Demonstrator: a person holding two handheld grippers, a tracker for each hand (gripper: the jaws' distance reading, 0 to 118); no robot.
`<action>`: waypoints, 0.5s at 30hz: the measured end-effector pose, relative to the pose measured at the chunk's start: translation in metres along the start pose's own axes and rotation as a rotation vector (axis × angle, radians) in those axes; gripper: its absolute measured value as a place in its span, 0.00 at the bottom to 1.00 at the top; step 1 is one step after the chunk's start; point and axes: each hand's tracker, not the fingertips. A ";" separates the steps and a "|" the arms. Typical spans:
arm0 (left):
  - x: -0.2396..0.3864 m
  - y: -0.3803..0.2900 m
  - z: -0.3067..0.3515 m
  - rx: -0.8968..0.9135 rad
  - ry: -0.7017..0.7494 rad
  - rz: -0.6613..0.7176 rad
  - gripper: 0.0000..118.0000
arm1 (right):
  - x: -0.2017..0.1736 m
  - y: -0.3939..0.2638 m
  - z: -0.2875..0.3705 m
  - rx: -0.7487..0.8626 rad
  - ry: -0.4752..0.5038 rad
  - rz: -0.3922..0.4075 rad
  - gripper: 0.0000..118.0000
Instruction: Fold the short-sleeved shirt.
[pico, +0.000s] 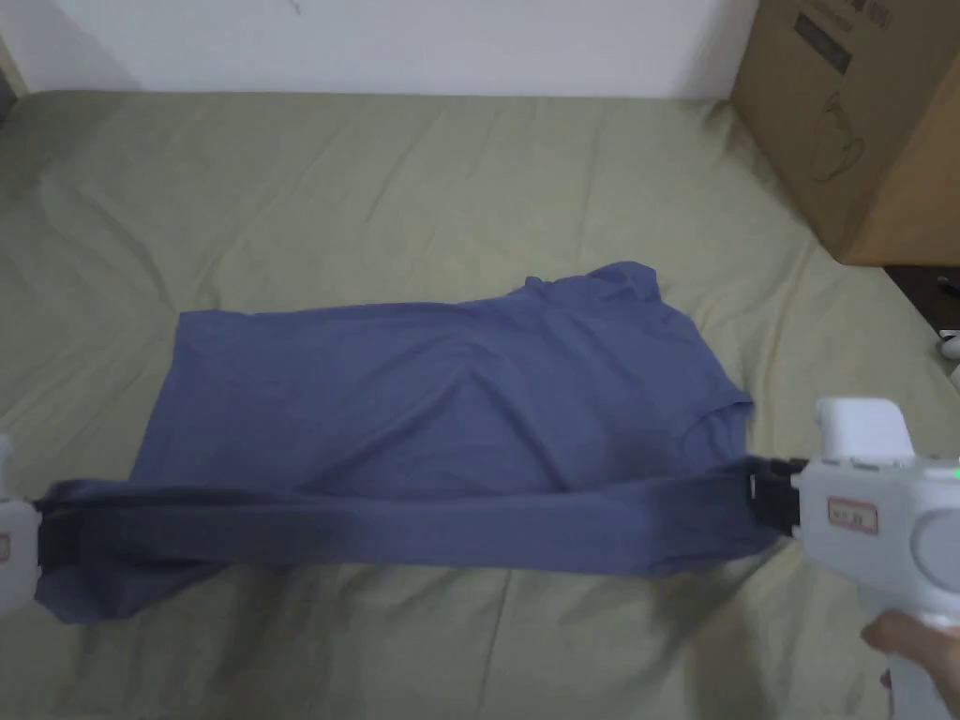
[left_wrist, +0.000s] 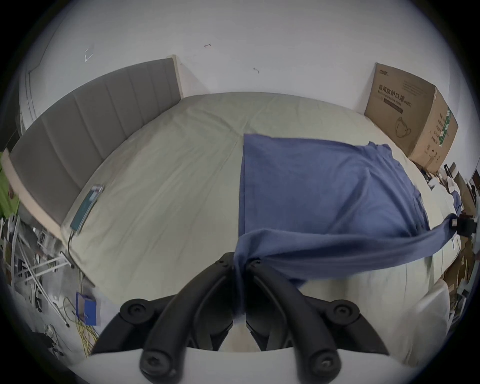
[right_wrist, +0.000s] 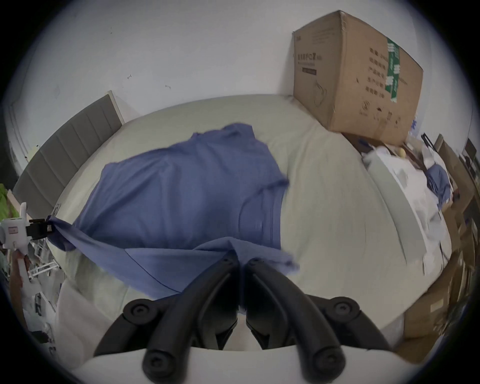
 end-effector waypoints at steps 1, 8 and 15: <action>0.004 0.010 -0.010 -0.010 0.011 -0.010 0.05 | 0.002 0.014 -0.014 -0.007 0.001 -0.002 0.03; 0.014 0.031 -0.097 -0.178 0.029 -0.096 0.64 | 0.022 0.033 -0.111 -0.162 0.044 -0.143 0.04; -0.013 0.019 -0.083 -0.180 -0.046 0.071 0.96 | 0.024 0.016 -0.090 -0.155 0.020 -0.078 0.86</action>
